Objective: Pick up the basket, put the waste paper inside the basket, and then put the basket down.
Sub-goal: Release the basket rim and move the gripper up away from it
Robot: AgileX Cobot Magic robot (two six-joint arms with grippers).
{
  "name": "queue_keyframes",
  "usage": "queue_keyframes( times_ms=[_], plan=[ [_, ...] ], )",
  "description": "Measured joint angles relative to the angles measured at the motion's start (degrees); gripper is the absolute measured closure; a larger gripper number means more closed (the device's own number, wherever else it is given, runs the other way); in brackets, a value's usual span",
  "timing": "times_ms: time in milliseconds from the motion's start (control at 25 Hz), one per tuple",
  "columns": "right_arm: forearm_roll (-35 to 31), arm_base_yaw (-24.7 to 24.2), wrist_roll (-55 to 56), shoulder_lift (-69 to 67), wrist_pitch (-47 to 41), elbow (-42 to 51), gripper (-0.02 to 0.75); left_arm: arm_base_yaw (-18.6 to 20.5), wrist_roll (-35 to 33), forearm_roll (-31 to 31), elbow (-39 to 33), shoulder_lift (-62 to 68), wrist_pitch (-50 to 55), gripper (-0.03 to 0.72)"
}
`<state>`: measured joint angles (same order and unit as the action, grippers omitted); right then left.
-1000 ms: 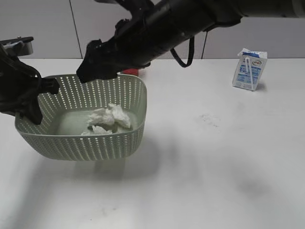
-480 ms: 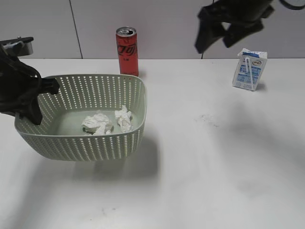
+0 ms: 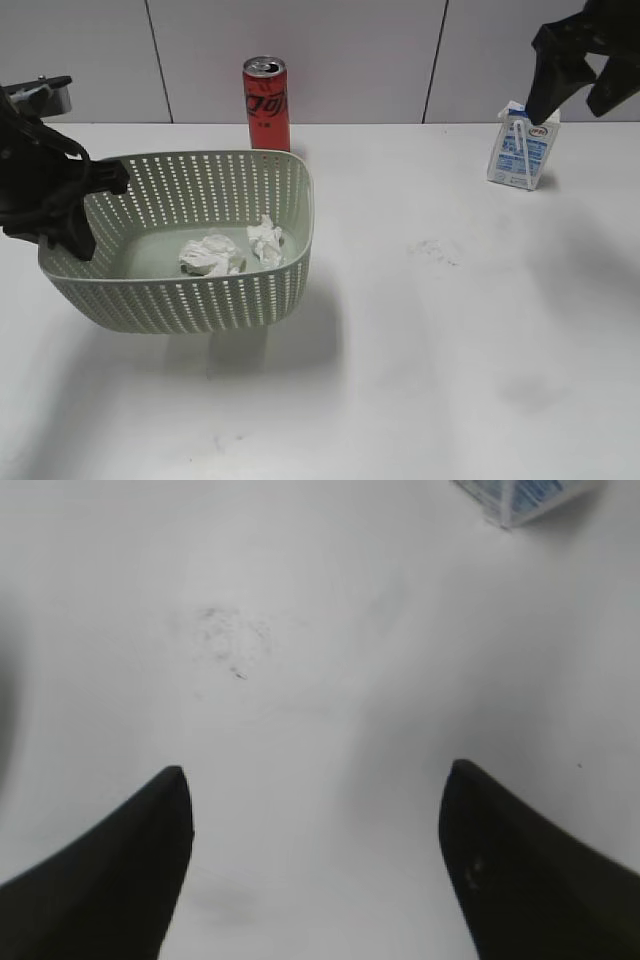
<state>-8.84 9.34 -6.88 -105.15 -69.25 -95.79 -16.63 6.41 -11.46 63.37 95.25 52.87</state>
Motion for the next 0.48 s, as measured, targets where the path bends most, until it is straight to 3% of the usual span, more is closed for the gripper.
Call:
queue_keyframes(
  times_ms=[240,480],
  plan=[
    [7.0,-1.7,2.4,7.9,0.0,11.0,0.161,-0.1,0.0,-0.7,1.6,0.8,0.1,0.688],
    [8.3,-3.1,5.6,24.4,5.0,28.4,0.161,-2.0,0.0,-0.9,12.4,8.5,2.0,0.688]
  ],
)
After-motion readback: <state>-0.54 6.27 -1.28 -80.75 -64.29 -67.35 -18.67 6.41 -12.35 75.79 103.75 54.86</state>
